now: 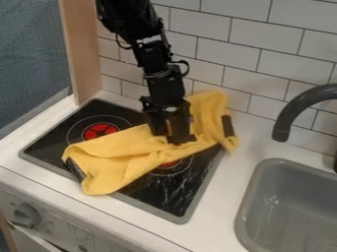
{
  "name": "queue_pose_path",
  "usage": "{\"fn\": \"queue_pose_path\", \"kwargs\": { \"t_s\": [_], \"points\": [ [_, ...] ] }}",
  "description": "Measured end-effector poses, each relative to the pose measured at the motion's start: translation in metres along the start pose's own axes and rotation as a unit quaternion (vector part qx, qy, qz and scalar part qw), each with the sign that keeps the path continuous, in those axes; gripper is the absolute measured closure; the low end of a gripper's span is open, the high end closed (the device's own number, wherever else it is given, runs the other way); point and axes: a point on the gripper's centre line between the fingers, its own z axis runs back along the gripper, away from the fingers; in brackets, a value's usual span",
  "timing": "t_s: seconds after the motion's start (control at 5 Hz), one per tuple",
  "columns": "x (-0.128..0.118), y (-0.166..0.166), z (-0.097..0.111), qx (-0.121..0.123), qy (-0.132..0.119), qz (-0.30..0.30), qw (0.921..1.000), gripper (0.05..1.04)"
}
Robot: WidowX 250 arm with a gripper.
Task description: Unfold the cloth from right to left
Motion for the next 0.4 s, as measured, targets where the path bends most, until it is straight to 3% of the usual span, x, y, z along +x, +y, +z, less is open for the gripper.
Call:
{"fn": "queue_pose_path", "kwargs": {
  "t_s": [0.2,0.4],
  "points": [
    [0.0011,0.0002,-0.0002,0.002,-0.003,-0.001,1.0,0.73],
    [-0.0007,0.0011,-0.005,0.0,0.003,0.003,1.0,0.92]
  ]
}}
